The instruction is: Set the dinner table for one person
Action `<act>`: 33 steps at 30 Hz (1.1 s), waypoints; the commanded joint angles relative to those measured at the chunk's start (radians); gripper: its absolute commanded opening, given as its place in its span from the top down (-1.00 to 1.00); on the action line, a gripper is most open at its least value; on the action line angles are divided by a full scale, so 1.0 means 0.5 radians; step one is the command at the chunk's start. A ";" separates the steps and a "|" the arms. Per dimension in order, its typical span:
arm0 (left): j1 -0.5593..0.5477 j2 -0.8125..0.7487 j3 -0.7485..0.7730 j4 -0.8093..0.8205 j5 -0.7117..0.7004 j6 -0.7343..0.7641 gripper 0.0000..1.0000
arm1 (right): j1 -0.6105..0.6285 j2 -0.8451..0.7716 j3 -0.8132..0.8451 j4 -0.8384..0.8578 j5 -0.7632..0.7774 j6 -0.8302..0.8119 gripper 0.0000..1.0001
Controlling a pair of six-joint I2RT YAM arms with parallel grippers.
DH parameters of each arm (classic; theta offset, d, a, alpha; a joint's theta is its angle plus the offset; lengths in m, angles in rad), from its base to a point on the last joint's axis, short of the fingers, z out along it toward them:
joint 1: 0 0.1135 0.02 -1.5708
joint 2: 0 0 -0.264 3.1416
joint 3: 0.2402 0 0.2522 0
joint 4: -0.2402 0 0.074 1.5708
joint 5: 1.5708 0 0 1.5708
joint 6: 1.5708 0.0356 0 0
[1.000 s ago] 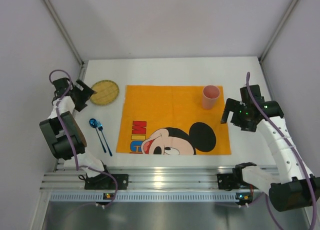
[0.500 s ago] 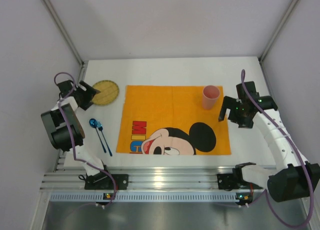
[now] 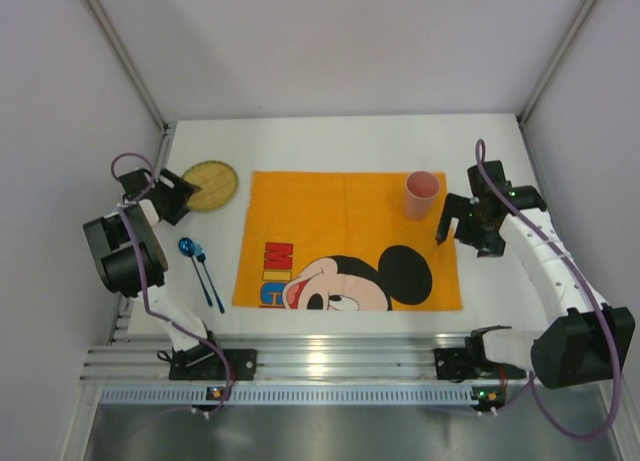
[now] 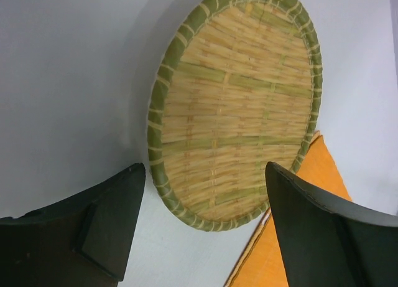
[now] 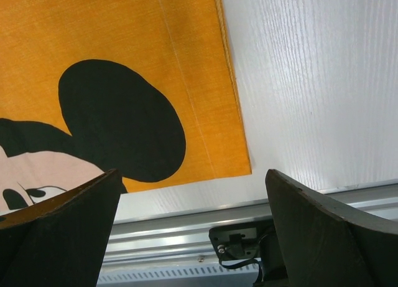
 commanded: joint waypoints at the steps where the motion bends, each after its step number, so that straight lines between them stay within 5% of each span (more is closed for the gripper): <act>1: 0.013 0.104 -0.092 0.310 0.031 -0.181 -0.67 | -0.032 0.020 0.076 0.032 0.046 -0.027 -1.00; 8: 0.010 0.307 -0.175 0.828 0.111 -0.559 -0.45 | -0.032 0.029 0.043 0.029 0.052 -0.030 -0.99; 11: 0.010 0.420 -0.139 0.982 0.169 -0.669 -0.03 | -0.032 0.042 0.030 0.041 0.053 -0.027 -0.99; 16: -0.002 0.513 -0.031 1.096 0.283 -0.749 1.00 | -0.032 0.045 0.006 0.066 0.031 -0.024 -1.00; 27: -0.024 0.209 0.098 1.191 0.770 -0.863 1.00 | -0.032 -0.063 -0.040 0.112 -0.030 -0.045 -0.99; 33: -0.327 -0.143 0.006 0.861 1.013 -0.621 1.00 | -0.032 -0.207 0.000 0.109 -0.064 -0.009 -0.99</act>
